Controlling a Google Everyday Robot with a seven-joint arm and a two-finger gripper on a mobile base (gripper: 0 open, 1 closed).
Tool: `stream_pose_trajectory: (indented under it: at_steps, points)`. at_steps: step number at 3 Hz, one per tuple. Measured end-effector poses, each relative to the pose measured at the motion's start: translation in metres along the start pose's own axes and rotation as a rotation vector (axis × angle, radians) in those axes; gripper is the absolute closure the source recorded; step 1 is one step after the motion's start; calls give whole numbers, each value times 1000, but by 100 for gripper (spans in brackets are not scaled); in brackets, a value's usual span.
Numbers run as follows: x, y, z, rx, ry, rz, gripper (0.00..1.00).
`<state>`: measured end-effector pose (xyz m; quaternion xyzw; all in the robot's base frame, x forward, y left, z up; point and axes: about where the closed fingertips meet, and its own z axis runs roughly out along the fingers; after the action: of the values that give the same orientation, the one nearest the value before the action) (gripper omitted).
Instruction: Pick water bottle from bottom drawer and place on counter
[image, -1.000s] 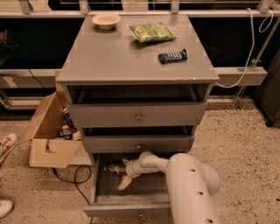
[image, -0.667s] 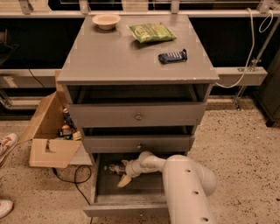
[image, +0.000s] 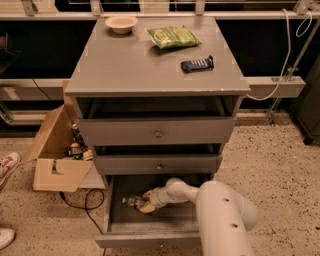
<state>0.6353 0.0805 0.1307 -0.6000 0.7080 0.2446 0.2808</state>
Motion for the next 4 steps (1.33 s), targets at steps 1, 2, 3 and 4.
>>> stream_pose_trajectory:
  at_steps: [1, 2, 3, 4]
  points:
    - [-59, -20, -84, 155, -119, -149, 99]
    - [-110, 7, -158, 204, -229, -278, 100]
    - [-117, 74, -250, 186, -278, -362, 100]
    - [-98, 73, -257, 211, -269, -323, 100]
